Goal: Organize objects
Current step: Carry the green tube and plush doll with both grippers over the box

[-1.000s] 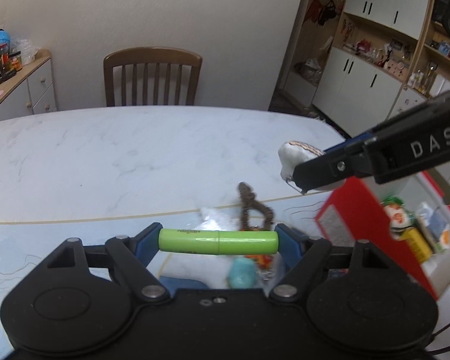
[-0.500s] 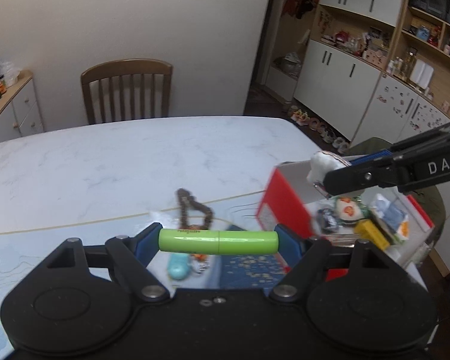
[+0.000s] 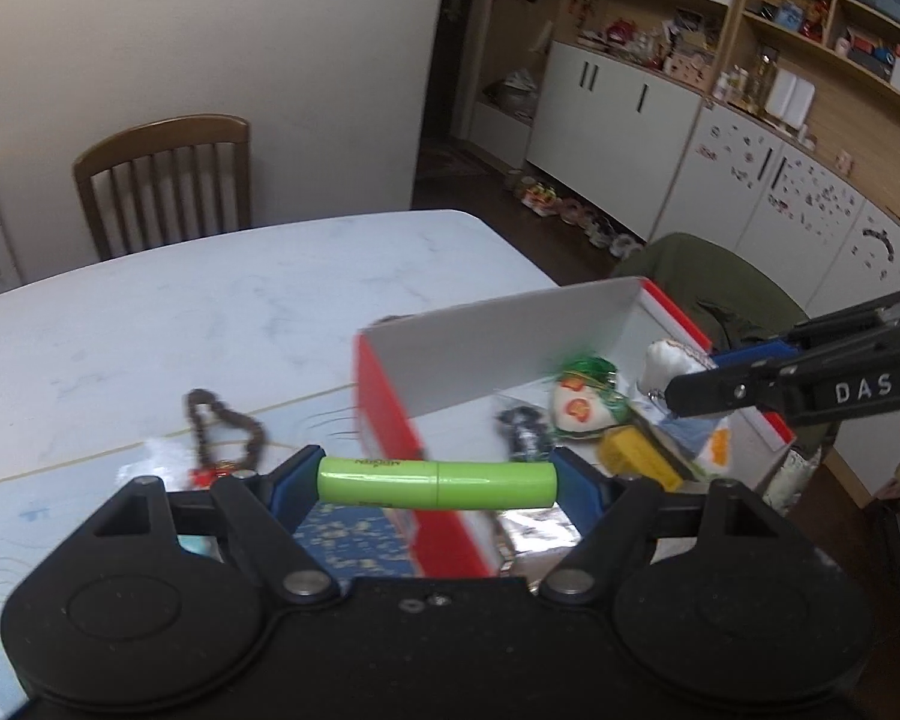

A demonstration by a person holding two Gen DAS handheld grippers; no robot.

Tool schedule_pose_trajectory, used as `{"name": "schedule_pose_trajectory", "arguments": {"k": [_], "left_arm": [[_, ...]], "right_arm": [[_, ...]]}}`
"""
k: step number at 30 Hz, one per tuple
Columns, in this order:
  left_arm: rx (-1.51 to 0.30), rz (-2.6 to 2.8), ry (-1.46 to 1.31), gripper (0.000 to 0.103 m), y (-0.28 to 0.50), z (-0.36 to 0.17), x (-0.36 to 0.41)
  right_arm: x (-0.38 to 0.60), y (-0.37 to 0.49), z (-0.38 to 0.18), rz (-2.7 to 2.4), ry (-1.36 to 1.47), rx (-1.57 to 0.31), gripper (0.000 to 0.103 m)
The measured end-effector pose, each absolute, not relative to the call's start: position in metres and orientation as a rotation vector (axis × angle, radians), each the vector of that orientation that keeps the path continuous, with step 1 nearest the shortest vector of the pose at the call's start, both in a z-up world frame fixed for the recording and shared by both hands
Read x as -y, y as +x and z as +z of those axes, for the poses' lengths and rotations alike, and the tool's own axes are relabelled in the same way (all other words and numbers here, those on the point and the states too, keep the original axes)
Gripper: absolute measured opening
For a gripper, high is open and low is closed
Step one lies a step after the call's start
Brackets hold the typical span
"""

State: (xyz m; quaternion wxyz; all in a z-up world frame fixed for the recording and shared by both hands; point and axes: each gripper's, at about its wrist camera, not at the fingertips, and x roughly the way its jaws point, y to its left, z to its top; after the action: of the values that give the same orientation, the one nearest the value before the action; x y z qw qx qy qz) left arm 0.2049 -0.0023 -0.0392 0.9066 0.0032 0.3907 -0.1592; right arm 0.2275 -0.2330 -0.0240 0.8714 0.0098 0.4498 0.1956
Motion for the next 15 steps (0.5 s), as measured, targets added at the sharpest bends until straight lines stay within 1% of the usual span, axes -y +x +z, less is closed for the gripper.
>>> {"name": "schedule_pose_trajectory", "arguments": {"k": [6,15], "left_arm": [[-0.830,-0.346,0.034,0.080,0.220,-0.044,0.043],[-0.888,-0.350,0.076,0.080,0.254,-0.061,0.095]], "right_arm": [[0.266,0.228,-0.044,0.366,0.010,-0.962,0.033],[0.289,0.235,-0.083,0.363,-0.049,-1.031,0.033]]}}
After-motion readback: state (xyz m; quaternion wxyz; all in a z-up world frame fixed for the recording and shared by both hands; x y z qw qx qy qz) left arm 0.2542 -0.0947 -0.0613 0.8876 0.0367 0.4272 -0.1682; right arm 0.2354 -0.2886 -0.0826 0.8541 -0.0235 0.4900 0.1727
